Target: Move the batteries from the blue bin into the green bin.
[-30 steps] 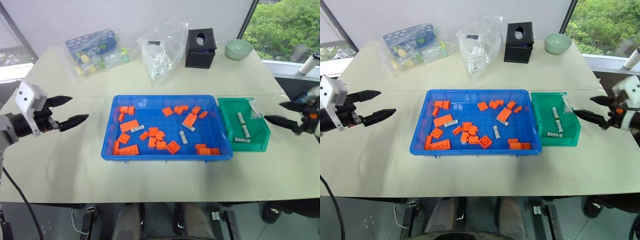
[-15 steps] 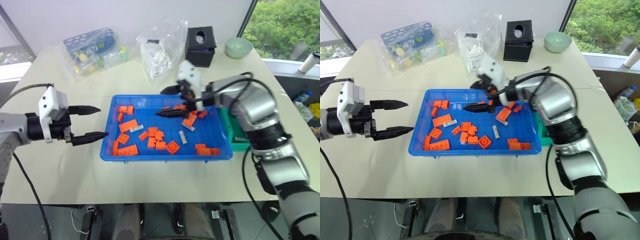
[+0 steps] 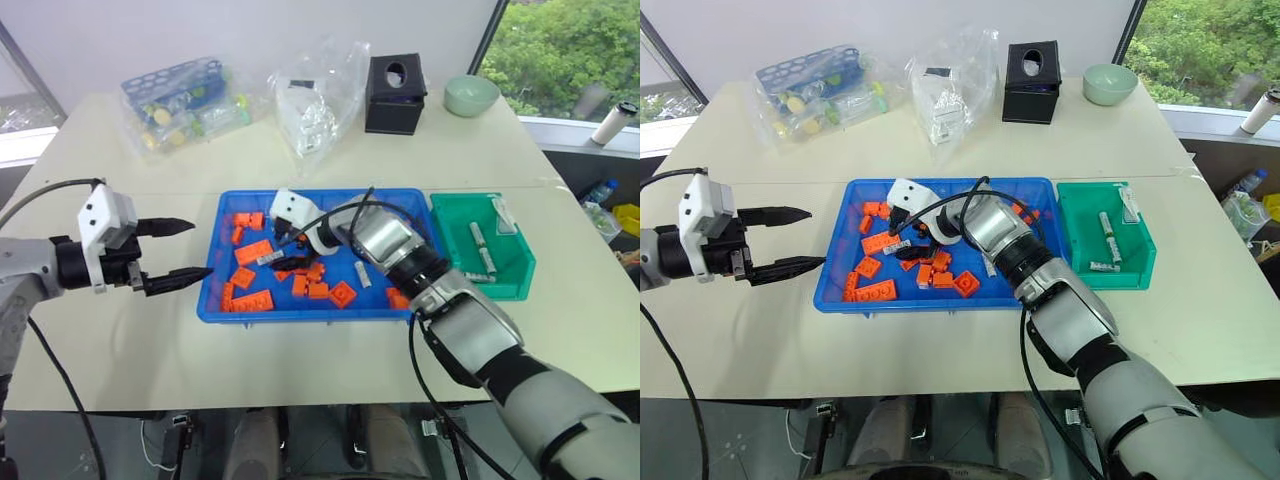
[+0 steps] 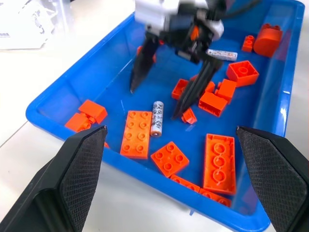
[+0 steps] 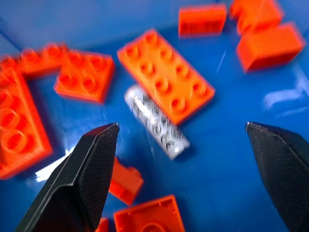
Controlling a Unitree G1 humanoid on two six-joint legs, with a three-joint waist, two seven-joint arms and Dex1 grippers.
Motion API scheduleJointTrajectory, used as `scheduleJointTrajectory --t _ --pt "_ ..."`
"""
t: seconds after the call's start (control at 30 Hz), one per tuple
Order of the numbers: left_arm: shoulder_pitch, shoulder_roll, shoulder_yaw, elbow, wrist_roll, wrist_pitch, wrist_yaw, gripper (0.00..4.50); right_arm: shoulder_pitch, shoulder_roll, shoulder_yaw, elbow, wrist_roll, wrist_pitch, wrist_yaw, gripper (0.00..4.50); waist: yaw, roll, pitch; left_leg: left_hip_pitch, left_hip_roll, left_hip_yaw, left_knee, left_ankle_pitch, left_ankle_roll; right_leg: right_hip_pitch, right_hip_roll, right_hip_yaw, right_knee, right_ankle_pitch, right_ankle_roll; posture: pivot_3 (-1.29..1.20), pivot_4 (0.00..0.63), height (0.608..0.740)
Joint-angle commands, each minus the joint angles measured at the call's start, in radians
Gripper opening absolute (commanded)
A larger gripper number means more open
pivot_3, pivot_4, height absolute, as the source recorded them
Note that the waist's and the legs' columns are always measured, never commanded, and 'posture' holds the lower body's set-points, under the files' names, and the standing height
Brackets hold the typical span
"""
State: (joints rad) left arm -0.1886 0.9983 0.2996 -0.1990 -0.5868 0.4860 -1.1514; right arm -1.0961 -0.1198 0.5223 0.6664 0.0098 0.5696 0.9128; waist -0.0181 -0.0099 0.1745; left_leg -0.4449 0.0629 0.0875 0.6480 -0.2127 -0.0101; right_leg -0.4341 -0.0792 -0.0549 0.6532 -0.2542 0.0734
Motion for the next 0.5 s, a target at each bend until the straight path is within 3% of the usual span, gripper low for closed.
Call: scheduleJointTrajectory --t 0.03,0.07,0.17,0.37,0.4,0.5 --pt "-0.002 -0.004 0.034 -0.025 -0.004 -0.016 0.015 4.5 -0.025 0.033 0.002 0.039 -0.037 -0.044 0.018 4.32 -0.002 0.0 0.0 0.0 0.0 0.0 0.0 0.0 0.0 0.0 0.0 0.0 0.0 0.0 0.0 0.0 0.15 0.736" --pt "-0.004 -0.004 0.033 -0.026 -0.005 -0.016 0.017 4.5 -0.022 0.038 0.003 0.045 -0.044 -0.049 0.025 4.32 -0.002 0.0 0.0 0.0 0.0 0.0 0.0 0.0 0.0 0.0 0.0 0.0 0.0 0.0 0.0 0.0 0.15 0.736" --pt "-0.016 -0.006 0.027 -0.022 -0.004 -0.016 0.022 4.5 -0.012 0.051 -0.002 0.045 -0.059 -0.053 0.038 3.41 -0.002 0.0 0.0 0.0 0.0 0.0 0.0 0.0 0.0 0.0 0.0 0.0 0.0 0.0 0.0 0.0 0.15 0.736" --pt "-0.058 -0.014 -0.005 0.003 0.004 -0.025 0.02 4.5 0.002 0.046 -0.02 0.004 -0.066 -0.033 0.056 0.29 -0.001 0.0 0.0 0.0 0.0 0.0 0.0 0.0 0.0 0.0 0.0 0.0 0.0 0.0 0.0 0.0 0.15 0.736" --pt "-0.066 -0.016 -0.012 0.008 0.006 -0.028 0.019 4.5 0.004 0.042 -0.026 -0.009 -0.064 -0.024 0.057 0.05 0.0 0.0 0.0 0.001 0.0 0.0 0.0 0.0 0.0 0.0 0.0 0.0 0.0 0.0 0.0 0.0 0.15 0.736" --pt "-0.087 -0.025 -0.03 0.021 0.013 -0.032 0.013 4.5 0.005 0.023 -0.068 -0.071 -0.046 0.025 0.052 0.07 0.0 0.0 0.0 0.0 0.0 0.0 0.0 0.0 0.0 0.0 0.0 0.0 0.0 0.0 0.0 0.0 0.15 0.736"
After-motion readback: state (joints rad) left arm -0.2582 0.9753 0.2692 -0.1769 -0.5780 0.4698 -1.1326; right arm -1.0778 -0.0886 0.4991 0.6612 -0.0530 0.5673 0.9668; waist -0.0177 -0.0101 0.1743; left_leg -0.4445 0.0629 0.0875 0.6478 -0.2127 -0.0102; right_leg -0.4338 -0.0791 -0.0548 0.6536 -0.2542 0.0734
